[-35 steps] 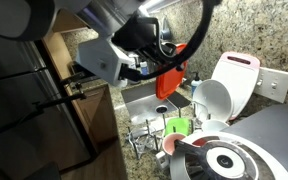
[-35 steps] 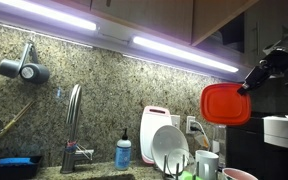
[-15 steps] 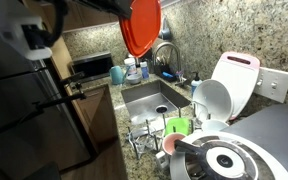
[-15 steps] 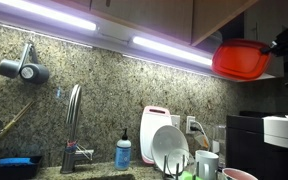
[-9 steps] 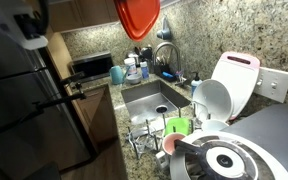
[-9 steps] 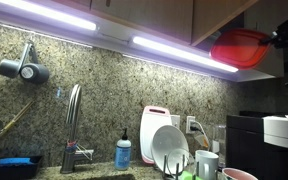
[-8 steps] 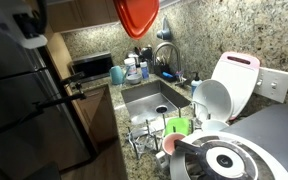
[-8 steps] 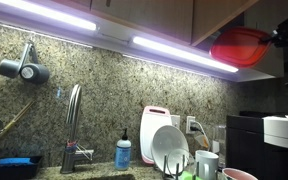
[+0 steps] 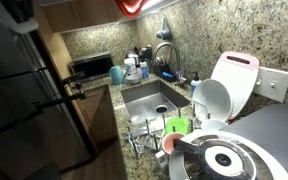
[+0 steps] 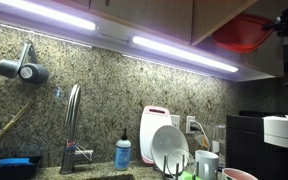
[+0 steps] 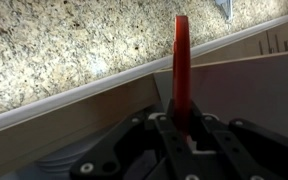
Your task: Take the orange lid and place it inside the upper cabinet
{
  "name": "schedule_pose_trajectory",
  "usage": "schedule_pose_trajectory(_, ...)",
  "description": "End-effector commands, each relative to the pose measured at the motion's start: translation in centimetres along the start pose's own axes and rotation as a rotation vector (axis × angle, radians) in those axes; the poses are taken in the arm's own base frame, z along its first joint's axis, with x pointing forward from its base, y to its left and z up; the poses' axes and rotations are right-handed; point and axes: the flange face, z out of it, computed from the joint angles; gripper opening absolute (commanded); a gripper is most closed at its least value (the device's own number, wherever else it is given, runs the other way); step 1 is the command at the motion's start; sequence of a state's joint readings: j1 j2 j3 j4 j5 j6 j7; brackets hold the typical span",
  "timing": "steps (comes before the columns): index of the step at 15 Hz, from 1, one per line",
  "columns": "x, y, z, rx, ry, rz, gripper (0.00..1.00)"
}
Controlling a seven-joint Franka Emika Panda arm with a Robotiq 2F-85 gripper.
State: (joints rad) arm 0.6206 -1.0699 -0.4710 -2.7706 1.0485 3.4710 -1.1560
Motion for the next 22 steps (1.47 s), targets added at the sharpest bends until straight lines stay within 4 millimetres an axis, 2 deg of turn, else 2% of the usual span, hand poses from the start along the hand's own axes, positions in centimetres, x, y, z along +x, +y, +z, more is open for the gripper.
schedule_pose_trajectory(1,1.7,0.9,-2.7,0.002,0.089,0.01,0.04)
schedule_pose_trajectory(4,3.1,1.9,-4.1,-0.009,0.142,0.039,0.04)
schedule_pose_trajectory(6,2.8,1.8,-3.4,-0.007,0.122,0.022,0.04)
schedule_pose_trajectory(7,2.9,1.9,-3.7,-0.004,0.129,0.025,0.14)
schedule_pose_trajectory(10,2.8,1.9,-3.6,-0.004,0.127,0.025,0.14)
schedule_pose_trajectory(11,2.8,1.9,-3.6,-0.004,0.126,0.025,0.04)
schedule_pose_trajectory(14,2.5,1.3,-3.1,0.018,0.109,0.013,0.04)
schedule_pose_trajectory(17,3.2,0.5,-3.5,0.027,0.13,0.002,0.04)
schedule_pose_trajectory(22,5.3,-0.7,-4.7,0.048,0.186,0.017,0.04)
